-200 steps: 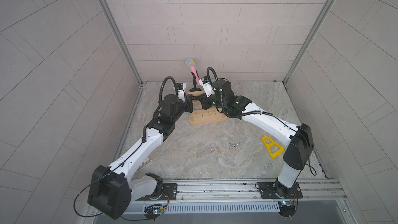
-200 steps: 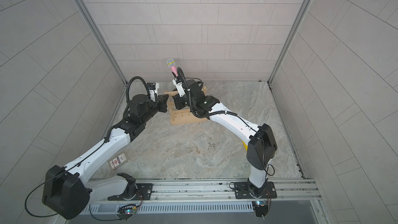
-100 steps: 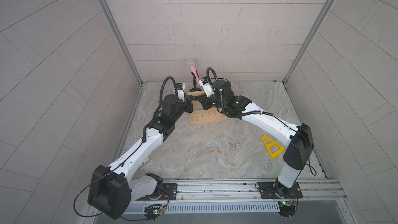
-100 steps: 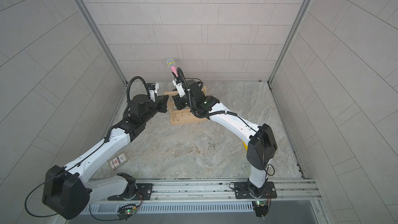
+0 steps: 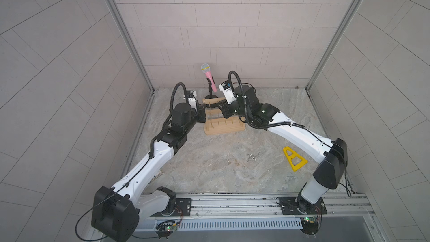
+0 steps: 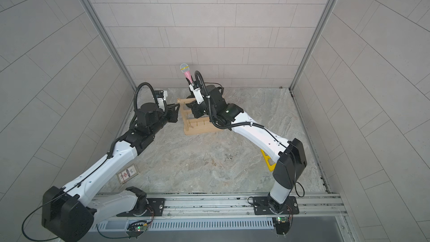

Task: Hang the necklace on the jewelry display stand
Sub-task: Hang the necklace on the stand.

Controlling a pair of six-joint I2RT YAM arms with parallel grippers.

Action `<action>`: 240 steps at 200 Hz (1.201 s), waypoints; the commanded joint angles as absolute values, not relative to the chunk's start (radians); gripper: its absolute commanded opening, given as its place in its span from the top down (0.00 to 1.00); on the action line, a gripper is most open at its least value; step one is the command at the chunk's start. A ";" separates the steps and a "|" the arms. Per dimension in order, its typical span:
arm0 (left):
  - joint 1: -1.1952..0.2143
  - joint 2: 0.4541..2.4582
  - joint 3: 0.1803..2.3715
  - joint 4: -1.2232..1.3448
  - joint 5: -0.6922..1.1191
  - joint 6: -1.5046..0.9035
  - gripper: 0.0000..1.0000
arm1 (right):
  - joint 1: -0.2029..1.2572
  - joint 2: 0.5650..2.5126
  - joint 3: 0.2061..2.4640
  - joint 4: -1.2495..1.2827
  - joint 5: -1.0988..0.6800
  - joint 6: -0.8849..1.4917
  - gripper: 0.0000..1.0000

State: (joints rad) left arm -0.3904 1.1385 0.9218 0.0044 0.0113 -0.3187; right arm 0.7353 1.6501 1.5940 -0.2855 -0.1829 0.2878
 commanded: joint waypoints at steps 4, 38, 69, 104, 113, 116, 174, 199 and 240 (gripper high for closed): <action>-0.383 1.092 0.960 -0.165 -0.067 -0.379 0.67 | 0.735 1.561 1.502 -0.284 -0.175 0.268 0.78; -0.362 1.044 0.933 -0.298 -0.078 -0.437 0.63 | 0.735 1.485 1.272 -0.158 -0.200 0.296 0.73; -0.347 1.034 0.908 -0.359 -0.055 -0.478 0.62 | 0.744 1.460 1.085 0.065 -0.229 0.354 0.69; -0.341 1.046 0.897 -0.386 -0.035 -0.491 0.62 | 0.762 1.505 0.967 0.325 -0.198 0.381 0.68; -0.341 1.047 0.897 -0.391 -0.030 -0.492 0.62 | 0.762 1.532 0.956 0.385 -0.196 0.391 0.68; -0.340 1.048 0.899 -0.393 -0.029 -0.492 0.62 | 0.763 1.542 0.953 0.406 -0.195 0.393 0.68; -0.289 1.065 0.914 -0.452 0.016 -0.474 0.62 | 0.767 1.746 1.002 0.617 -0.175 0.429 0.68; -0.250 1.062 0.913 -0.460 0.041 -0.468 0.62 | 0.767 1.812 1.030 0.655 -0.155 0.427 0.68; -0.236 1.057 0.911 -0.456 0.060 -0.466 0.62 | 0.767 1.887 1.073 0.704 -0.118 0.413 0.70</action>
